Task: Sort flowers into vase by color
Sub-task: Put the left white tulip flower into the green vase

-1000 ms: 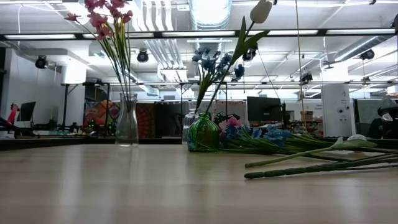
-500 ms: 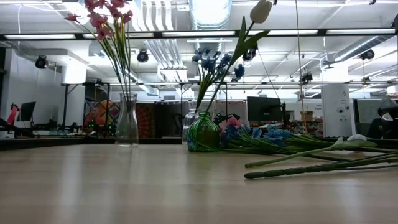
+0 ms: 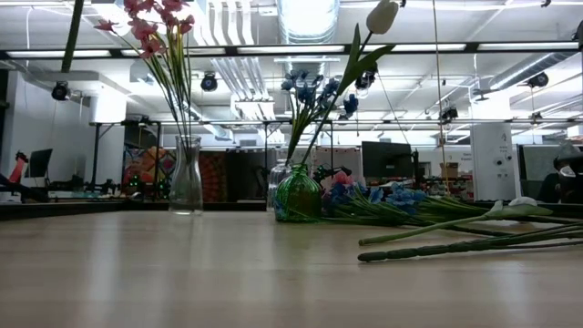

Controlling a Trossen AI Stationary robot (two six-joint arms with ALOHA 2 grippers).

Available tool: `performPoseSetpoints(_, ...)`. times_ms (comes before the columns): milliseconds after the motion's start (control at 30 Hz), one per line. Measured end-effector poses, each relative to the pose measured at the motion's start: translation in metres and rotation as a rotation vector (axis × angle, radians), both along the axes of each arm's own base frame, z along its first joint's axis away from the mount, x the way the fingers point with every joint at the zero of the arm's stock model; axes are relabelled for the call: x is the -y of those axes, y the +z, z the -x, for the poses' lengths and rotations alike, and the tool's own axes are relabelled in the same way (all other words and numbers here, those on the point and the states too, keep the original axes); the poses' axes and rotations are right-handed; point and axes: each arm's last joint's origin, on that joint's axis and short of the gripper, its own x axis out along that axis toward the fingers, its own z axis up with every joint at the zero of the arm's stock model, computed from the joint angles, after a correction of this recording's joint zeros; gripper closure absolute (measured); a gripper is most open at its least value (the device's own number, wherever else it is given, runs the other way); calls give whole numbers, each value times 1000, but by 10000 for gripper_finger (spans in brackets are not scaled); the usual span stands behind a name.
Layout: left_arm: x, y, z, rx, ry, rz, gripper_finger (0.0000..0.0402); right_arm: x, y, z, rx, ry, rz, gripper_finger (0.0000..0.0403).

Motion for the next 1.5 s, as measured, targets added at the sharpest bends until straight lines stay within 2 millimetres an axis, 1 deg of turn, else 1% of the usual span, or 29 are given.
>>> performPoseSetpoints(133, -10, -10, 8, 42, 10, 40, 401, -2, -14, -3, 41, 9, 2, 117)
performPoseSetpoints(200, -13, -12, 10, 55, 13, 53, 401, -4, -20, -7, 57, 12, 11, 117)
performPoseSetpoints(433, -17, -14, 8, 55, 35, 53, 401, -15, -34, -22, 99, 27, 72, 117)
performPoseSetpoints(700, -26, -14, 2, 55, 75, 51, 401, -29, -33, -43, 106, 30, 109, 117)
performPoseSetpoints(867, -36, -14, -5, 57, 118, 50, 401, -37, -31, -61, 108, 26, 144, 117)
performPoseSetpoints(1033, -44, -12, -11, 76, 154, 64, 401, -37, -32, -84, 107, -11, 147, 117)
performPoseSetpoints(1167, -46, -11, -11, 83, 160, 69, 401, -34, -32, -100, 113, -34, 141, 117)
performPoseSetpoints(1333, -46, -11, -12, 82, 163, 63, 401, -34, -26, -120, 147, 5, 111, 117)
performPoseSetpoints(1500, -46, -12, -12, 79, 165, 50, 401, -35, -25, -131, 157, -3, 117, 120)
